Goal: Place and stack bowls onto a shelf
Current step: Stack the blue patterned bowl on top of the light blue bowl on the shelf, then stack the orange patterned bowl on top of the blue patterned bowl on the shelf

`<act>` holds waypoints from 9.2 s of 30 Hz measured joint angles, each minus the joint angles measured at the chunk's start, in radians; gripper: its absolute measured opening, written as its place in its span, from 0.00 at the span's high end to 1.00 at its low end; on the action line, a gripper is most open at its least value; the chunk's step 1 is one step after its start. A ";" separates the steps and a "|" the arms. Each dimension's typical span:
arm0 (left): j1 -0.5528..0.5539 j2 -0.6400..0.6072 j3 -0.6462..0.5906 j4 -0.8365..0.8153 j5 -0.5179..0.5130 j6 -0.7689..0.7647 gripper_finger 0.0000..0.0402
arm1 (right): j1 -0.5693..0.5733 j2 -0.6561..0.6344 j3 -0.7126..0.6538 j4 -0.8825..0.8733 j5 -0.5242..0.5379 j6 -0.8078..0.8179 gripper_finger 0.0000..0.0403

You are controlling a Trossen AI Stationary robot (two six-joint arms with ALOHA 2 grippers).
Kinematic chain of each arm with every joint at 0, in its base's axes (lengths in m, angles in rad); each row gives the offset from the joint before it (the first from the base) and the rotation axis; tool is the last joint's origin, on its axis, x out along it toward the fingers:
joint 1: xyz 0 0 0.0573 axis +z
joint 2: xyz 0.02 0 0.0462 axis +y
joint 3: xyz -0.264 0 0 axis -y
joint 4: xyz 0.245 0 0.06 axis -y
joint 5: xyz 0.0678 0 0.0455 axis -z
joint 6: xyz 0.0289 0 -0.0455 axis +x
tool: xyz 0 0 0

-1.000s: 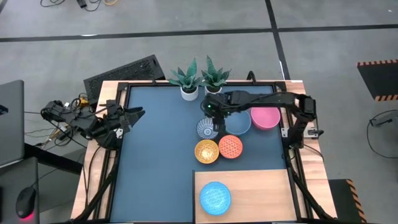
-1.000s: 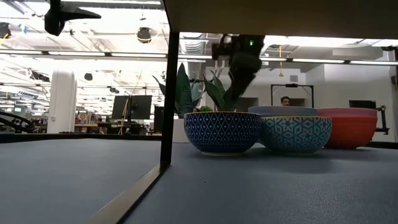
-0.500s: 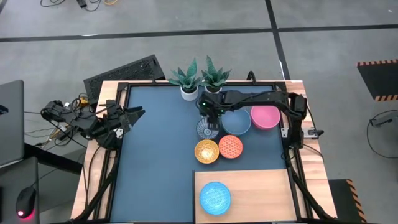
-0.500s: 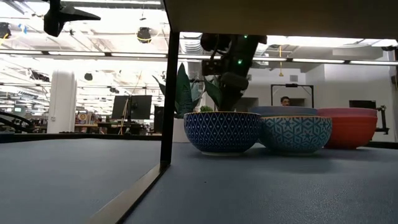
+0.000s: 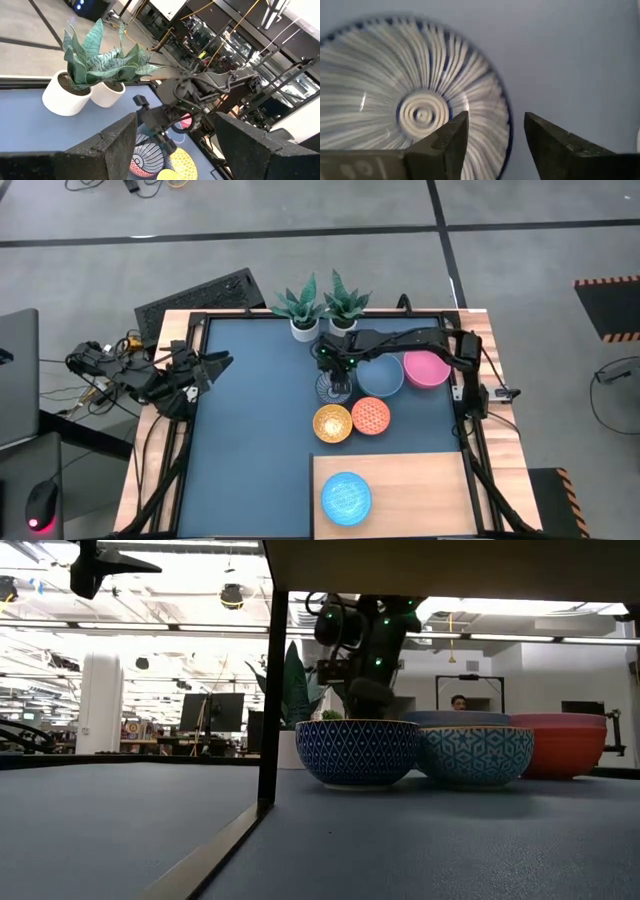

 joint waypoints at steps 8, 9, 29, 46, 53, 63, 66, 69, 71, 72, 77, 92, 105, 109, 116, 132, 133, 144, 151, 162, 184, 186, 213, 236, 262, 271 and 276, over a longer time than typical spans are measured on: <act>0.000 0.000 0.000 -0.022 -0.001 -0.016 0.38 | -0.004 0.000 0.005 -0.035 0.010 0.028 0.90; 0.000 0.000 0.000 -0.022 -0.001 -0.017 0.38 | -0.005 -0.006 0.006 -0.043 0.006 0.029 0.91; 0.000 0.000 0.000 -0.039 -0.001 -0.034 0.38 | -0.031 0.001 0.389 -0.410 0.025 0.185 0.91; 0.000 0.000 0.000 -0.044 0.008 -0.044 0.38 | 0.261 -0.100 0.867 -0.783 0.023 0.602 0.91; 0.000 0.000 0.000 -0.077 0.035 -0.072 0.38 | 0.485 -0.147 0.868 -0.754 0.064 0.805 0.91; 0.000 0.000 0.000 -0.116 0.062 -0.119 0.38 | 0.724 -0.075 0.867 -0.702 0.080 0.865 0.91; 0.000 0.000 0.000 -0.117 0.062 -0.119 0.38 | 0.755 -0.053 0.867 -0.676 0.080 0.870 0.91; 0.000 0.000 0.000 -0.125 0.065 -0.119 0.38 | 0.761 0.001 0.868 -0.663 0.086 0.866 0.91; 0.000 0.000 0.000 -0.128 0.082 -0.119 0.38 | 0.777 0.029 0.866 -0.668 0.103 0.875 0.91; 0.000 0.000 0.000 -0.132 0.091 -0.120 0.38 | 0.775 0.047 0.866 -0.679 0.102 0.879 0.91; 0.000 0.000 0.000 -0.150 0.124 -0.122 0.38 | 0.791 0.076 0.870 -0.744 0.118 0.921 0.91; 0.000 0.000 0.000 -0.150 0.125 -0.119 0.38 | 0.826 0.087 0.868 -0.793 0.131 0.972 0.91; 0.000 0.000 0.000 -0.150 0.123 -0.117 0.38 | 0.815 0.087 0.868 -0.792 0.077 0.963 0.80; 0.000 0.000 0.000 -0.149 0.123 -0.118 0.38 | 0.809 0.087 0.868 -0.791 0.071 0.947 0.78; 0.000 0.000 0.000 -0.149 0.124 -0.118 0.38 | 0.803 0.087 0.868 -0.792 0.072 0.924 0.77; 0.000 0.000 0.000 -0.150 0.123 -0.112 0.38 | 0.777 -0.003 0.868 -0.796 0.123 0.912 0.56; 0.000 0.000 0.000 -0.151 0.123 -0.112 0.38 | 0.779 -0.010 0.868 -0.793 0.138 0.901 0.56; 0.000 0.000 0.000 -0.152 0.122 -0.112 0.38 | 0.828 -0.040 0.866 -0.745 0.113 0.831 0.95; 0.000 0.000 0.000 -0.152 0.115 -0.112 0.38 | 0.822 -0.060 0.797 -0.641 0.109 0.805 0.95; 0.000 0.000 0.000 -0.152 0.058 -0.120 0.38 | 0.855 -0.240 0.511 -0.424 0.133 0.816 0.96; 0.000 0.000 0.000 -0.152 -0.008 -0.208 0.38 | 0.548 -0.690 -0.227 -0.573 0.207 1.148 0.54; 0.000 0.000 0.000 -0.152 -0.013 -0.208 0.38 | 0.534 -0.728 -0.316 -0.510 0.198 1.223 0.48; 0.000 0.000 0.000 -0.160 -0.050 -0.240 0.38 | 0.464 -0.559 -0.620 -0.065 0.156 1.275 0.48; 0.000 0.000 0.000 -0.178 -0.044 -0.250 0.38 | 0.429 -0.676 -0.620 -0.088 0.078 1.340 0.93; 0.000 0.000 0.000 -0.178 -0.039 -0.242 0.38 | 0.413 -0.669 0.208 -0.382 -0.085 1.115 0.93; 0.000 0.000 0.000 -0.204 -0.009 -0.250 0.38 | 0.649 -0.438 0.536 -0.456 -0.088 1.108 0.93; 0.000 0.000 0.000 -0.203 0.020 -0.251 0.38 | 0.736 -0.345 0.563 -0.469 -0.081 1.153 0.93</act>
